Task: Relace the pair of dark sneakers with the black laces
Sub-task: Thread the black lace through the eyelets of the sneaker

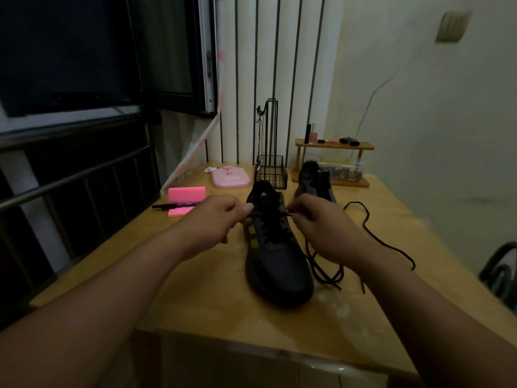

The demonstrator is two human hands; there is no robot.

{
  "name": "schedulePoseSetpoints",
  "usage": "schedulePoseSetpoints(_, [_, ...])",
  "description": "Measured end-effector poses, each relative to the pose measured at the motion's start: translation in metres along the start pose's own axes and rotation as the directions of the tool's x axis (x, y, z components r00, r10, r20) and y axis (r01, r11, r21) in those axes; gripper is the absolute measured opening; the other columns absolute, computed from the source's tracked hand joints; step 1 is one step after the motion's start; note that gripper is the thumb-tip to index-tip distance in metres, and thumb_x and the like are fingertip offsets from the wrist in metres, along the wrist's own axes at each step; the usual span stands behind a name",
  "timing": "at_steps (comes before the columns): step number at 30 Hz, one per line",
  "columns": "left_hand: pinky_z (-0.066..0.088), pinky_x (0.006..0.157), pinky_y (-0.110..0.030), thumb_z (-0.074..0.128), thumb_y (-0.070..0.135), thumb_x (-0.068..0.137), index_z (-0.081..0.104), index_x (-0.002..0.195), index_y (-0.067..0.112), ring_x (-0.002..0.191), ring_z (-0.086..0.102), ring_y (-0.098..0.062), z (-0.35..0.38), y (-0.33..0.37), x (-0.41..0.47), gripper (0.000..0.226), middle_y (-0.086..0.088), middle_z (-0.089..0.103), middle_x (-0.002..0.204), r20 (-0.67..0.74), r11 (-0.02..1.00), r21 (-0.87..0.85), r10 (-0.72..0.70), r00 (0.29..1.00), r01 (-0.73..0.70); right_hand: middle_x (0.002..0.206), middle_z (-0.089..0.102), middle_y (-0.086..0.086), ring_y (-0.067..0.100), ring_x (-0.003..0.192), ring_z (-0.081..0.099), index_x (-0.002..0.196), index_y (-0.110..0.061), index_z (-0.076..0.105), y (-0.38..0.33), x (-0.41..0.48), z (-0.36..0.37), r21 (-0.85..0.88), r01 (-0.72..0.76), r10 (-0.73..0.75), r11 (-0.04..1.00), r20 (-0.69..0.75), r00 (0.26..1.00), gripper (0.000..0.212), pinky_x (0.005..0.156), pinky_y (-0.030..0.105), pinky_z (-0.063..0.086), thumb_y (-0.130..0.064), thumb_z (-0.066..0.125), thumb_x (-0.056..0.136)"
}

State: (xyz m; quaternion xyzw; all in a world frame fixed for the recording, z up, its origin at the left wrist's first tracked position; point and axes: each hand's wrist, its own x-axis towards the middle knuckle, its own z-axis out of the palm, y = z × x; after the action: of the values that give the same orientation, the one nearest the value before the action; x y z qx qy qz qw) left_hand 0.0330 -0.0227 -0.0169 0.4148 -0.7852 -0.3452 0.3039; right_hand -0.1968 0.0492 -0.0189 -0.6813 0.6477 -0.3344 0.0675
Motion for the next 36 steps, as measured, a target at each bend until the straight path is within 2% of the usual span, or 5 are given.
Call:
schedulePoseSetpoints(3, [0.049,0.061,-0.026,0.055,0.041,0.107,0.066,0.088,0.023,0.065,0.059,-0.006,0.012,0.009,0.007,0.029,0.003,0.063,0.078,0.009,0.996,-0.030,0.082,0.997,-0.081,0.129,0.060,-0.010,0.004,0.115,0.058,0.143,-0.027,0.052,-0.020,0.003,0.008,0.102,0.096,-0.105,0.990,0.087,0.991,0.040,0.094,0.025,0.054,-0.024,0.060,0.104])
schedulePoseSetpoints(11, [0.053,0.059,-0.023,0.048,0.019,0.111,0.063,0.121,0.022,0.061,0.059,-0.008,0.015,0.007,0.026,0.018,-0.006,0.062,0.076,-0.141,0.947,-0.302,0.069,0.988,-0.109,0.094,0.068,-0.007,0.007,0.085,0.064,0.107,-0.025,0.070,-0.010,0.011,0.015,0.208,-0.013,0.019,0.978,-0.026,0.999,0.012,0.069,0.027,0.051,-0.031,0.059,0.105])
schedulePoseSetpoints(16, [0.049,0.067,-0.028,0.042,0.034,0.112,0.061,0.121,0.032,0.079,0.063,-0.011,0.025,0.001,0.031,0.021,0.002,0.066,0.089,0.043,0.994,0.075,0.079,0.996,-0.083,0.098,0.073,-0.008,0.004,0.089,0.067,0.114,-0.024,0.075,-0.006,0.021,0.019,0.323,-0.061,0.120,0.944,-0.166,0.979,0.020,0.075,0.026,0.056,-0.030,0.058,0.106])
schedulePoseSetpoints(22, [0.061,0.084,-0.053,0.059,0.026,0.105,0.057,0.103,0.024,0.093,0.070,-0.027,0.041,-0.029,0.028,0.004,-0.012,0.070,0.099,-0.165,0.975,-0.217,0.005,0.986,-0.041,0.102,0.072,-0.007,0.008,0.094,0.068,0.114,-0.023,0.076,-0.021,0.034,0.037,0.283,-0.104,0.102,0.953,0.020,0.995,0.019,0.079,0.028,0.057,-0.026,0.060,0.104])
schedulePoseSetpoints(36, [0.046,0.068,-0.029,0.051,0.001,0.103,0.060,0.102,0.015,0.080,0.056,-0.022,0.061,-0.060,0.031,0.017,-0.001,0.064,0.076,-0.190,0.732,-0.677,-0.070,0.979,-0.079,0.091,0.068,-0.018,-0.002,0.086,0.062,0.103,-0.027,0.075,-0.007,0.033,0.046,-0.022,0.004,-0.004,1.000,-0.002,1.000,0.010,0.069,0.017,0.047,-0.028,0.065,0.102])
